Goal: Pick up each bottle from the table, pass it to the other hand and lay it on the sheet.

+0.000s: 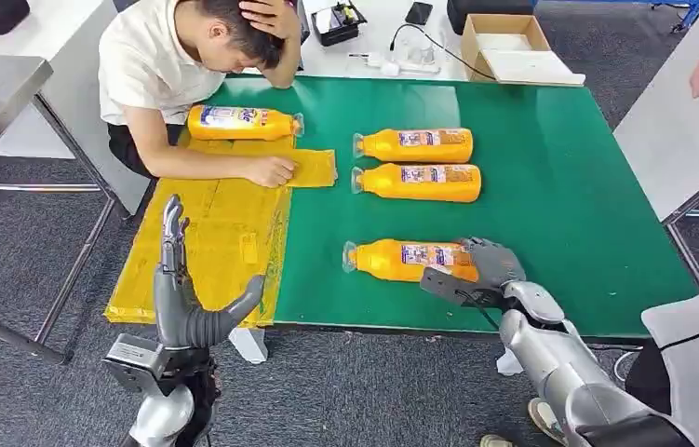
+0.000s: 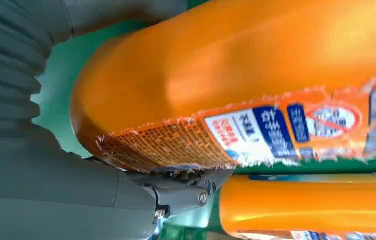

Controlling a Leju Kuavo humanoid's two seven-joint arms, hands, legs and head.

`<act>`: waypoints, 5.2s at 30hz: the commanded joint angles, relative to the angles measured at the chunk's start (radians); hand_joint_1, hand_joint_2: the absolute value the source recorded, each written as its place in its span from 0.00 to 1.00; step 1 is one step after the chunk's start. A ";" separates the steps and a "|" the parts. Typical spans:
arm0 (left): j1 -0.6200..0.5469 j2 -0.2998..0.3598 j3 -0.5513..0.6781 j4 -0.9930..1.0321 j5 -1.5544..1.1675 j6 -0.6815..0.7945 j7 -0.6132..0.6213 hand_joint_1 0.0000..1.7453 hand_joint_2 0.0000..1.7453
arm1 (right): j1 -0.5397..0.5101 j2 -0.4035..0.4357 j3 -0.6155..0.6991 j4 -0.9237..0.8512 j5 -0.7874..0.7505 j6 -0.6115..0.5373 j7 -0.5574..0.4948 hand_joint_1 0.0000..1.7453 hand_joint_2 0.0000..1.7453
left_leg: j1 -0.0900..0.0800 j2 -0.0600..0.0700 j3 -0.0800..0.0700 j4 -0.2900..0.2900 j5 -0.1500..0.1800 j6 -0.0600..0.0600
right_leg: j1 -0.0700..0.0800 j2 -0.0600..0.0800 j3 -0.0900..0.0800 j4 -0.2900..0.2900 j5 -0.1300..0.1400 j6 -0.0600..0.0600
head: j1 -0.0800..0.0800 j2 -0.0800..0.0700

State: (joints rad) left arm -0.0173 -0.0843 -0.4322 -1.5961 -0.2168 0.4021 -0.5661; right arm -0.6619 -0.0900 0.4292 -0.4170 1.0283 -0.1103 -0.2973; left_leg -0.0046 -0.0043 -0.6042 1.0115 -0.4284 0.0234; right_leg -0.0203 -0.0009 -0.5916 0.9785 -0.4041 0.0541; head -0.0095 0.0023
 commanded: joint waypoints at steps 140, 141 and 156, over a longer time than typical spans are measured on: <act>-0.721 0.088 0.003 1.270 -1.009 -0.248 0.591 1.00 1.00 | 0.460 0.229 0.277 -0.623 -0.654 -0.119 -0.401 0.00 0.00 | 0.002 -0.001 -0.007 0.000 0.001 -0.001 | 0.001 0.000 -0.006 0.001 0.000 -0.002 | 0.000 0.000; -0.721 0.088 0.003 1.270 -1.009 -0.248 0.591 1.00 1.00 | 0.460 0.229 0.277 -0.623 -0.654 -0.119 -0.401 0.00 0.00 | 0.001 -0.001 -0.008 -0.001 0.001 0.000 | 0.001 0.000 -0.007 0.001 0.000 -0.001 | 0.000 0.000; -0.611 0.080 0.259 1.016 -0.515 -0.532 0.225 0.00 1.00 | 0.470 0.204 0.317 -0.604 -0.714 -0.164 -0.401 0.00 0.00 | 0.002 0.001 -0.004 -0.001 0.000 -0.001 | 0.002 0.002 -0.003 0.000 -0.001 -0.003 | 0.000 0.000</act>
State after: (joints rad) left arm -0.6722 -0.0107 -0.2765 -0.4731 -0.8104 -0.0616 -0.3011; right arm -0.1638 0.1518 0.6954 -1.0750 0.3296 -0.2640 -0.6973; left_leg -0.0039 -0.0057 -0.6128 1.0114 -0.4265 0.0239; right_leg -0.0202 -0.0017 -0.5989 0.9800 -0.4040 0.0537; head -0.0095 0.0023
